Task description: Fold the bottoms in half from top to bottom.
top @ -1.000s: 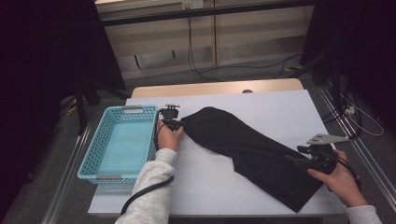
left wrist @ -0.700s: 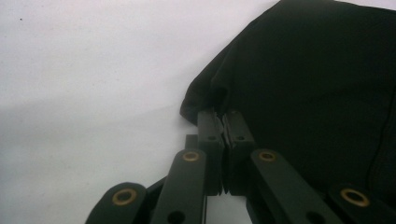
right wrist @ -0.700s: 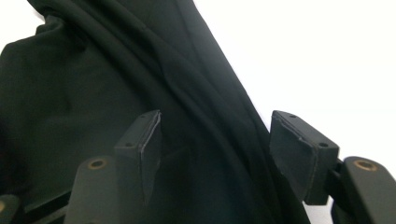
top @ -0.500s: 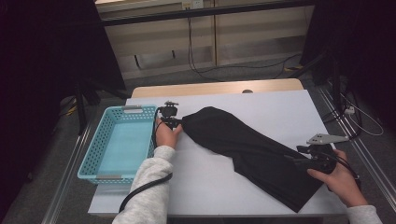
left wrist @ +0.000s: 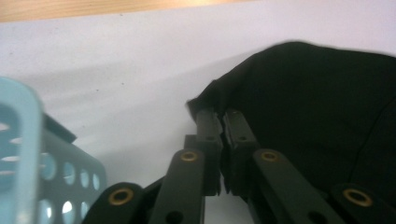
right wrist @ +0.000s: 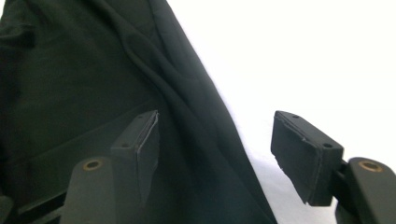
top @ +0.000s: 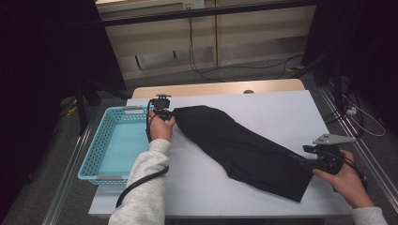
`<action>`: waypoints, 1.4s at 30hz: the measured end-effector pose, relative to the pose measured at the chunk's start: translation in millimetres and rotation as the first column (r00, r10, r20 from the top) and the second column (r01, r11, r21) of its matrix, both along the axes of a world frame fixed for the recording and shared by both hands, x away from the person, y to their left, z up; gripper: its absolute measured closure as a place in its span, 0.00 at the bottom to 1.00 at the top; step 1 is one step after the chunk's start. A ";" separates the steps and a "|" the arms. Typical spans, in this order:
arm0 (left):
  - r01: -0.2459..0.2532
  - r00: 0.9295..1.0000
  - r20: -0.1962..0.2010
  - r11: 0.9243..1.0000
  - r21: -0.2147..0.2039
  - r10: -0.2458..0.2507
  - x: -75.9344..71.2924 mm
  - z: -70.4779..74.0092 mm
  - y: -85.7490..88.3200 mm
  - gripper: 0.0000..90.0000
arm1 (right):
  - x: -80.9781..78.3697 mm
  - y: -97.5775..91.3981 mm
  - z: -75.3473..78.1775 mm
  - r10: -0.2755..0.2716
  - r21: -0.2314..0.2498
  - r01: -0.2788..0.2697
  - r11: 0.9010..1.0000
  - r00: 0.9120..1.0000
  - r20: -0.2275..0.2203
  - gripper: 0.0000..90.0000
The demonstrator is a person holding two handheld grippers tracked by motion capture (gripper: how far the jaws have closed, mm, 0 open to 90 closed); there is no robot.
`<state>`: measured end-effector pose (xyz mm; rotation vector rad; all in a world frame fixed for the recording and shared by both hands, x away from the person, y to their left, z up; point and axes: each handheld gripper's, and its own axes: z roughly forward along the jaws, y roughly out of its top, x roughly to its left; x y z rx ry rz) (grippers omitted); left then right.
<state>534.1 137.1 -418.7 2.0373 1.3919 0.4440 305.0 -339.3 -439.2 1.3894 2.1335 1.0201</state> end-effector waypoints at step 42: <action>0.258 0.966 0.043 0.965 -0.051 -0.256 -58.1 -28.8 -37.7 0.18 | -0.2 -10.9 -8.3 -0.028 -0.050 0.024 0.998 0.997 -0.077 0.99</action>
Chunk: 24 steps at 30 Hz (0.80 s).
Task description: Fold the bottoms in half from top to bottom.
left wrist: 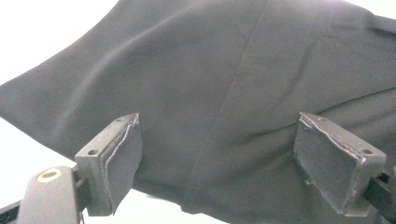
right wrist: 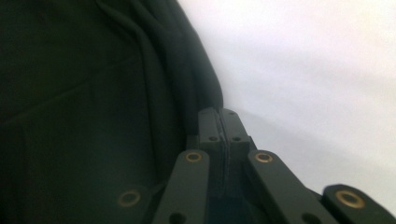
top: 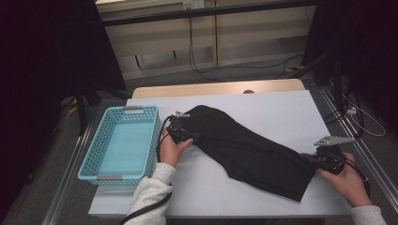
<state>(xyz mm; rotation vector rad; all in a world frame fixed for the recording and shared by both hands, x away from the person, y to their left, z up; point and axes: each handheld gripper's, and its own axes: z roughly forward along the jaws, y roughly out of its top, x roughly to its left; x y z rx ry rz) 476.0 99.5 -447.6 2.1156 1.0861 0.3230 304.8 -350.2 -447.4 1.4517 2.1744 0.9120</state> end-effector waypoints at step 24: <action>0.030 0.999 0.015 0.999 -0.026 -0.030 -9.5 6.9 -4.0 0.17 | -37.1 43.7 6.6 0.081 0.082 -0.086 0.993 0.995 0.066 0.71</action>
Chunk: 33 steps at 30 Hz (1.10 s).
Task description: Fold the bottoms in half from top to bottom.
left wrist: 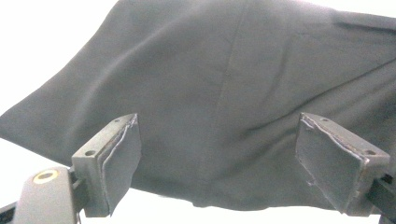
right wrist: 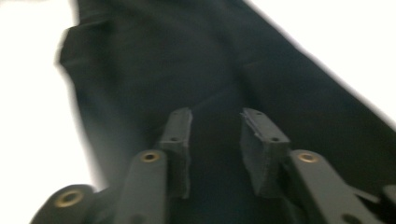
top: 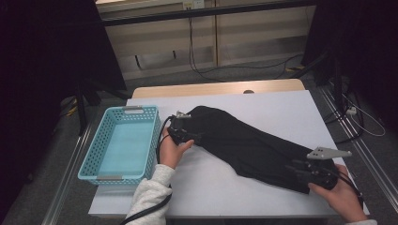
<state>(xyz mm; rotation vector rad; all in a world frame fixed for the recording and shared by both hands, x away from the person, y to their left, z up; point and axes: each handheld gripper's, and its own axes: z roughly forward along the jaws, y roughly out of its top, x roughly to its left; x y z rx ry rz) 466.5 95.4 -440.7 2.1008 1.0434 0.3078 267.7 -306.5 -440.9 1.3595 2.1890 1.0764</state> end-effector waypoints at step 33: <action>0.001 1.000 -0.002 1.000 -0.004 -0.001 -2.9 -0.3 1.7 0.16 | 0.1 -12.8 11.3 -0.011 -0.067 0.013 0.998 0.999 0.038 0.65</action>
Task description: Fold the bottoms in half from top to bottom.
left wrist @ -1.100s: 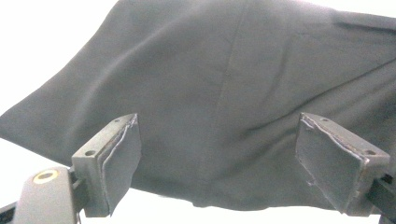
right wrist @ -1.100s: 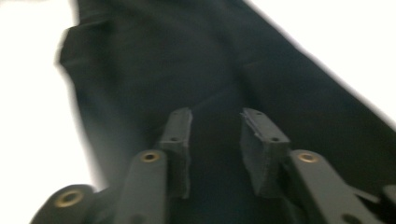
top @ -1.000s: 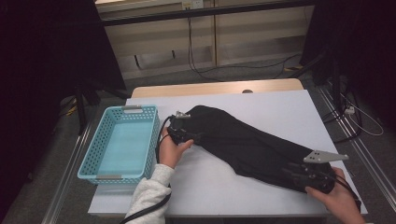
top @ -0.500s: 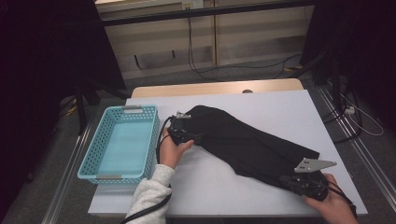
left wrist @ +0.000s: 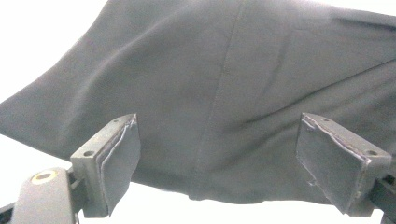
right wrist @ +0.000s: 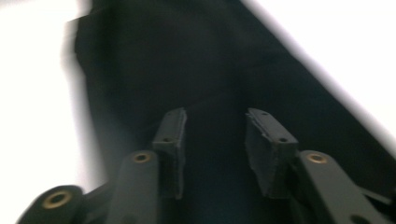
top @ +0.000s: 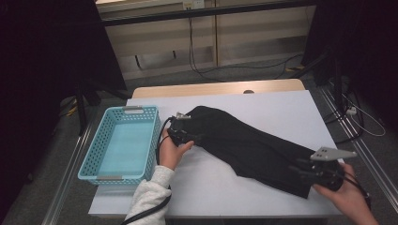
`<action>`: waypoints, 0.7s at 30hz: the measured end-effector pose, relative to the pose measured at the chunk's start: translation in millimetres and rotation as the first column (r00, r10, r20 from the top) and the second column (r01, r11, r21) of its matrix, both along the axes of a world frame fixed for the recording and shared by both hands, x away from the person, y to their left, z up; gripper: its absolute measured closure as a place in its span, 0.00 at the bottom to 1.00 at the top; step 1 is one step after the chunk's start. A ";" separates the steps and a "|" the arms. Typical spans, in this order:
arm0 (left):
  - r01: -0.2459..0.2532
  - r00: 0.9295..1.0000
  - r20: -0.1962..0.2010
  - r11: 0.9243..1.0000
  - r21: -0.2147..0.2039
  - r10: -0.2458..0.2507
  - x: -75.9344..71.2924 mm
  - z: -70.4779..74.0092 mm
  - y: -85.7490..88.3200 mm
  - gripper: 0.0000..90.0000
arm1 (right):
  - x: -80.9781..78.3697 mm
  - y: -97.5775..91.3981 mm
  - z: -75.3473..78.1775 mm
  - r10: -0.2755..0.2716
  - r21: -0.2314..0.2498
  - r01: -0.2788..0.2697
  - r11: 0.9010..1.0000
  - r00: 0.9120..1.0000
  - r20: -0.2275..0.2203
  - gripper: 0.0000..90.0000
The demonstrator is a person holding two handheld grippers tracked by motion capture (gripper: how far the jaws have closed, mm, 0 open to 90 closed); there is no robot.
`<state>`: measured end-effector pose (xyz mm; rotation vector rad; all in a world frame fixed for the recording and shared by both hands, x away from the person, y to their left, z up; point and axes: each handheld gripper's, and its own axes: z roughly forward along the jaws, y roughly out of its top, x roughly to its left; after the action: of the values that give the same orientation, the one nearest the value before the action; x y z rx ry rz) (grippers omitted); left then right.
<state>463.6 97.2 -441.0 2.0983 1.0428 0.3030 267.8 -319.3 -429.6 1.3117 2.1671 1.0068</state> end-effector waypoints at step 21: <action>-0.031 0.999 0.009 1.000 0.000 0.031 0.3 1.2 11.8 0.15 | 48.2 -42.8 -19.0 -0.134 -0.035 0.132 0.991 0.989 -0.062 1.00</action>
<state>463.9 109.0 -439.7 2.0809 1.0706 0.3275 316.0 -362.1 -448.6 1.4712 2.1008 0.8869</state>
